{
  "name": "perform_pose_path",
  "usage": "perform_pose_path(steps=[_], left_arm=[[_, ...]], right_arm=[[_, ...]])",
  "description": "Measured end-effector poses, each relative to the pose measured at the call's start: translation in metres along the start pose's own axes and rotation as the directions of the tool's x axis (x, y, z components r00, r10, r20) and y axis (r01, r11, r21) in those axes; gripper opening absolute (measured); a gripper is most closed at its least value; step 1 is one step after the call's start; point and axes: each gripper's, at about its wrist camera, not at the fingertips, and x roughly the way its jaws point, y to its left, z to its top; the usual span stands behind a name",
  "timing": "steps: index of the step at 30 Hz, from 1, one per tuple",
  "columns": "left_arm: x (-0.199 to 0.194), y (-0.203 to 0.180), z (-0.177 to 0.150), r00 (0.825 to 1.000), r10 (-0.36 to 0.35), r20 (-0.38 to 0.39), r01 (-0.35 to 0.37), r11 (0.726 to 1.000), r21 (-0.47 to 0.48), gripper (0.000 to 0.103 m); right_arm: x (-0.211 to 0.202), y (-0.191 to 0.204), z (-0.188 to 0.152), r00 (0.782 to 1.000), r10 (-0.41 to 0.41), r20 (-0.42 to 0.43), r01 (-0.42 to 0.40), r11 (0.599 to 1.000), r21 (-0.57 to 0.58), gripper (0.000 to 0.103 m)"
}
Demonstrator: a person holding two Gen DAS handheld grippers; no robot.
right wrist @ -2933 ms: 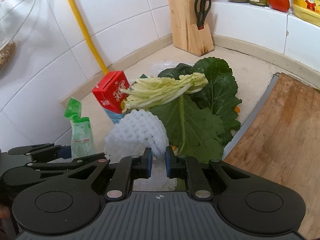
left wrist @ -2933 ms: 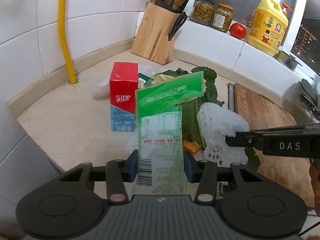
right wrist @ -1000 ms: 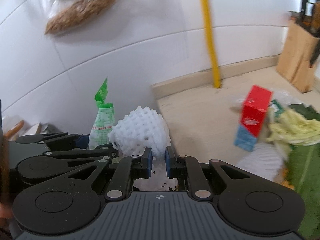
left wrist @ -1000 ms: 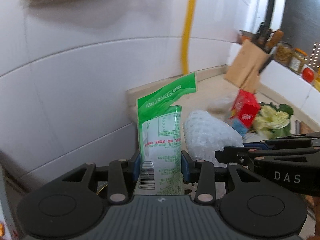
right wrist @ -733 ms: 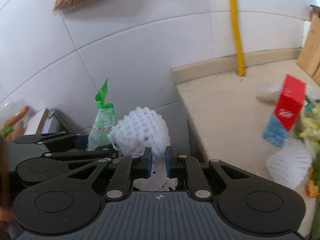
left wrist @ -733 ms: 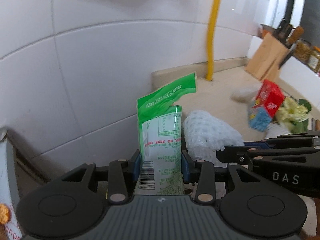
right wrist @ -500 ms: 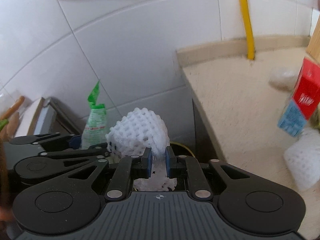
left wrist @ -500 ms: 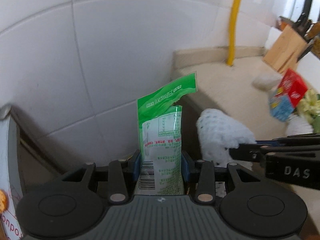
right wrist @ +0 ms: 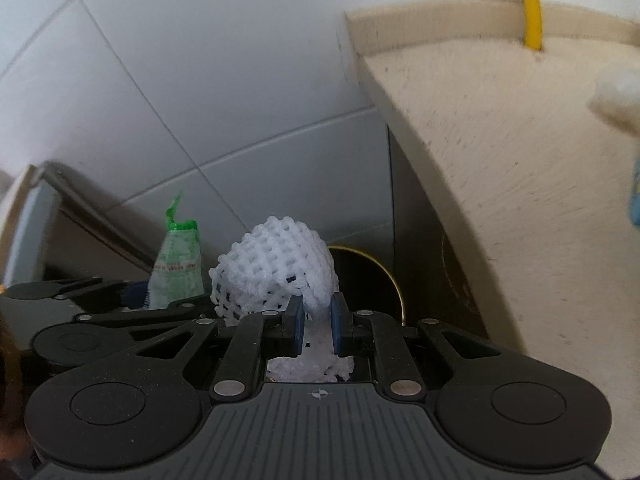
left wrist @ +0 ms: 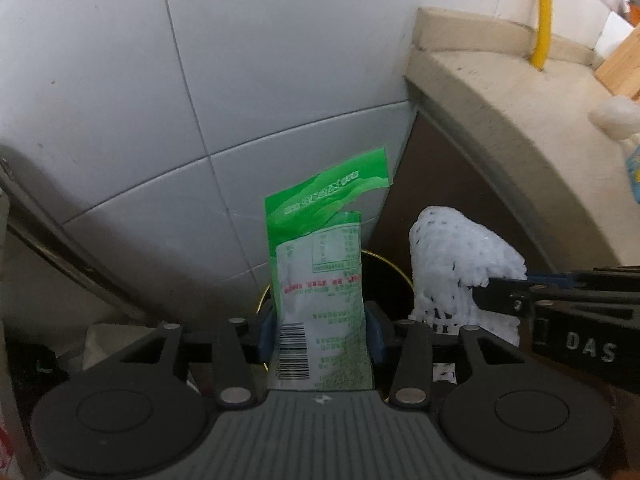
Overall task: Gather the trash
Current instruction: 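Open the left gripper over the bin while the right gripper releases the foam net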
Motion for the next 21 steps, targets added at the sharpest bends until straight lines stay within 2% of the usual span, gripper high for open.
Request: perform_pose_path(steps=[2, 4, 9, 21], left_arm=[[0.005, -0.001, 0.002, 1.000, 0.011, -0.005, -0.011, 1.000, 0.000, 0.049], [0.008, -0.002, 0.004, 1.000, 0.026, -0.010, -0.026, 1.000, 0.001, 0.055], [0.020, -0.002, 0.010, 0.998, 0.062, -0.029, -0.062, 0.998, -0.004, 0.062], [0.037, 0.012, 0.013, 0.994, 0.071, -0.081, -0.080, 0.990, -0.115, 0.063]], right_arm=[[0.009, -0.001, 0.002, 1.000, -0.007, -0.011, 0.007, 1.000, 0.007, 0.020], [0.017, -0.003, 0.004, 1.000, -0.007, -0.021, 0.007, 1.000, 0.010, 0.027], [0.032, -0.008, 0.010, 0.999, -0.007, -0.037, 0.007, 1.000, 0.013, 0.031], [0.065, -0.015, 0.016, 0.997, -0.007, -0.074, 0.009, 1.000, 0.019, 0.038]])
